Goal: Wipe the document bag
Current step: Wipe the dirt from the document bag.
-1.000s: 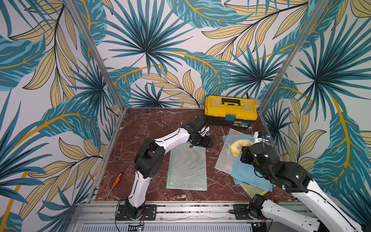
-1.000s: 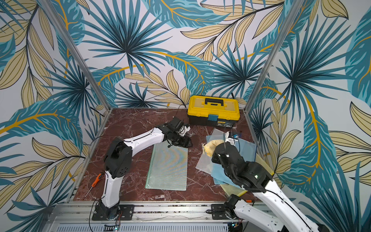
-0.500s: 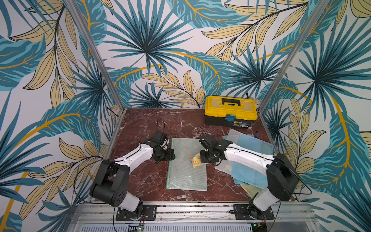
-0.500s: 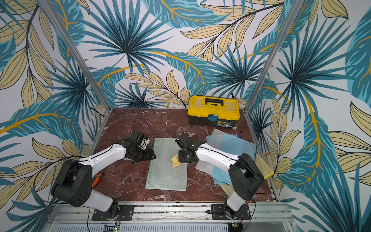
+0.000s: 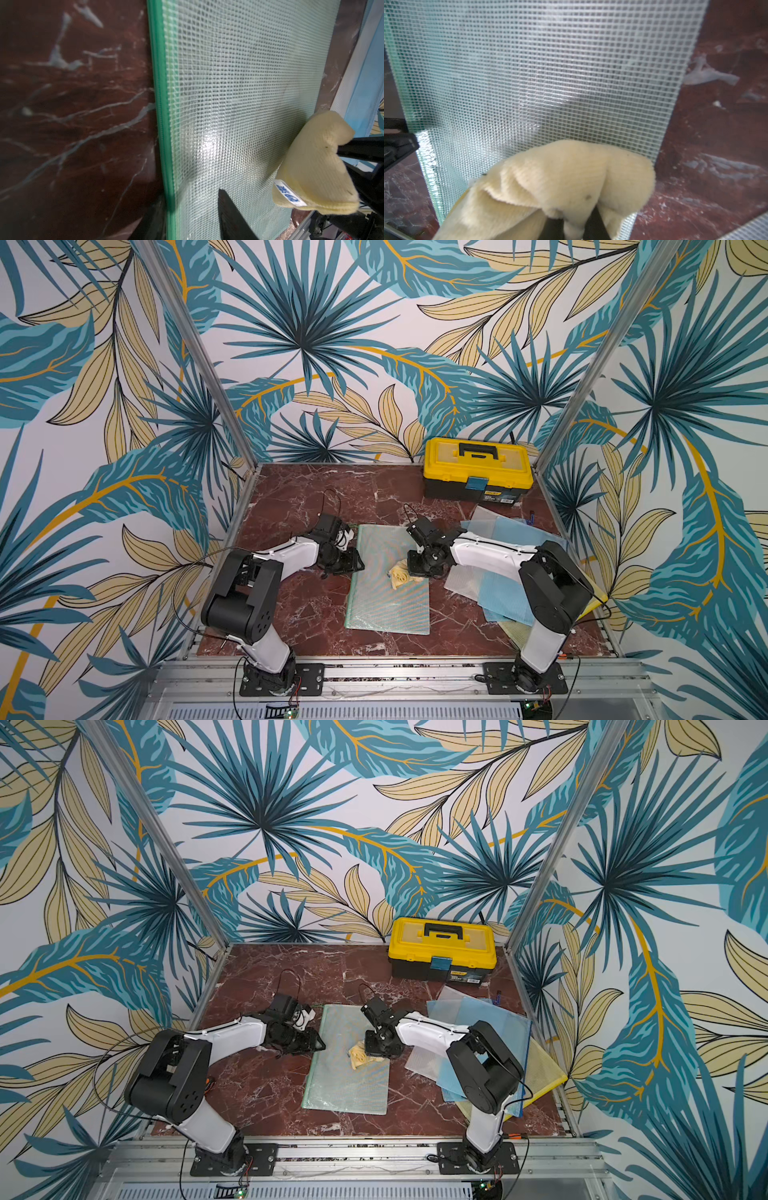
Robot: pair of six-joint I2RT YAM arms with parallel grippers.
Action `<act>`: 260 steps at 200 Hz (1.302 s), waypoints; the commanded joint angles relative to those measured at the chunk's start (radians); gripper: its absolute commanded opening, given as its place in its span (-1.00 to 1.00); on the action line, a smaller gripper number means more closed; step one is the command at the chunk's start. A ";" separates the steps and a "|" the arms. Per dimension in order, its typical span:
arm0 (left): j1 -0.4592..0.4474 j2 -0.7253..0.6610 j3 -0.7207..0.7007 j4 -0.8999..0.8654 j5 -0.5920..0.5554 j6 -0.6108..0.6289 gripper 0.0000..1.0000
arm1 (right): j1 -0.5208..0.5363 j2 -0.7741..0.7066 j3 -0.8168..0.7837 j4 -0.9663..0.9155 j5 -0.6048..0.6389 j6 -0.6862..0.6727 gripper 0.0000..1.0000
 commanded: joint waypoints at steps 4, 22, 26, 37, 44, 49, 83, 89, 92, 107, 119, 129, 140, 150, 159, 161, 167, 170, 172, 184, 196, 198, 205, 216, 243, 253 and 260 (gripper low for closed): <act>0.004 0.026 -0.012 0.006 -0.013 0.010 -0.33 | -0.001 -0.003 -0.024 0.018 -0.016 -0.004 -1.00; 0.004 0.009 -0.016 0.006 -0.015 0.003 -0.56 | -0.002 0.007 -0.020 0.022 -0.031 -0.007 -1.00; 0.004 0.005 -0.018 0.007 -0.013 0.002 -0.60 | -0.002 0.010 -0.018 0.020 -0.033 -0.008 -1.00; 0.004 -0.004 -0.018 0.007 -0.006 -0.004 -0.81 | -0.002 0.019 -0.001 0.016 -0.046 -0.013 -1.00; 0.003 -0.007 -0.019 0.008 -0.003 -0.008 -0.96 | 0.004 0.025 0.023 -0.004 -0.042 -0.017 -1.00; 0.002 -0.010 -0.019 0.008 -0.002 -0.008 -1.00 | 0.012 0.031 0.047 -0.021 -0.030 -0.024 -1.00; 0.001 -0.024 -0.047 0.023 0.016 -0.033 -1.00 | 0.062 0.141 0.229 -0.087 -0.008 -0.053 -1.00; 0.001 -0.028 -0.053 0.026 0.020 -0.039 -1.00 | 0.062 0.178 0.262 -0.094 -0.020 -0.050 -1.00; -0.001 -0.031 -0.056 0.026 0.021 -0.042 -1.00 | 0.062 0.194 0.281 -0.100 -0.025 -0.051 -1.00; -0.011 -0.054 -0.073 0.027 0.027 -0.046 -1.00 | 0.062 0.281 0.366 -0.125 -0.040 -0.048 -1.00; -0.020 -0.075 -0.089 0.026 0.026 -0.056 -1.00 | 0.064 0.342 0.431 -0.154 -0.042 -0.046 -1.00; -0.034 -0.092 -0.099 0.030 0.030 -0.065 -1.00 | 0.064 0.382 0.483 -0.168 -0.035 -0.044 -1.00; -0.054 -0.106 -0.107 0.030 0.029 -0.070 -1.00 | 0.064 0.419 0.544 -0.187 0.012 -0.031 -1.00; -0.076 -0.115 -0.112 0.029 0.024 -0.077 -1.00 | 0.062 0.445 0.586 -0.201 0.068 -0.028 -1.00; -0.097 -0.119 -0.116 0.031 0.019 -0.084 -1.00 | 0.061 0.469 0.638 -0.229 0.123 -0.022 -1.00; -0.101 -0.119 -0.117 0.031 0.017 -0.086 -1.00 | 0.059 0.475 0.651 -0.237 0.133 -0.022 -1.00; -0.115 -0.119 -0.120 0.031 0.011 -0.090 -1.00 | 0.055 0.494 0.689 -0.262 0.164 -0.018 -1.00; -0.120 -0.119 -0.121 0.031 0.007 -0.091 -1.00 | 0.053 0.504 0.709 -0.279 0.178 -0.016 -1.00; -0.123 -0.118 -0.122 0.032 0.005 -0.092 -1.00 | 0.051 0.512 0.721 -0.290 0.189 -0.014 -1.00; -0.133 -0.117 -0.132 0.039 -0.006 -0.102 -1.00 | 0.030 0.543 0.786 -0.356 0.242 0.000 -1.00; -0.134 -0.121 -0.147 0.044 -0.017 -0.111 -1.00 | -0.006 0.555 0.805 -0.402 0.269 0.013 -1.00; -0.134 -0.122 -0.149 0.045 -0.018 -0.111 -1.00 | -0.014 0.553 0.804 -0.407 0.273 0.014 -1.00; -0.134 -0.129 -0.156 0.046 -0.029 -0.113 -1.00 | -0.039 0.543 0.785 -0.417 0.277 0.019 -1.00; -0.134 -0.143 -0.168 0.047 -0.042 -0.115 -1.00 | -0.078 0.506 0.717 -0.407 0.289 0.020 -1.00; -0.134 -0.167 -0.187 0.048 -0.068 -0.119 -1.00 | -0.146 0.396 0.550 -0.378 0.310 0.019 -1.00; -0.134 -0.164 -0.190 0.048 -0.073 -0.120 -1.00 | -0.141 0.365 0.529 -0.364 0.291 0.014 -1.00; -0.134 -0.161 -0.190 0.051 -0.074 -0.120 -1.00 | -0.124 0.354 0.530 -0.352 0.265 0.014 -1.00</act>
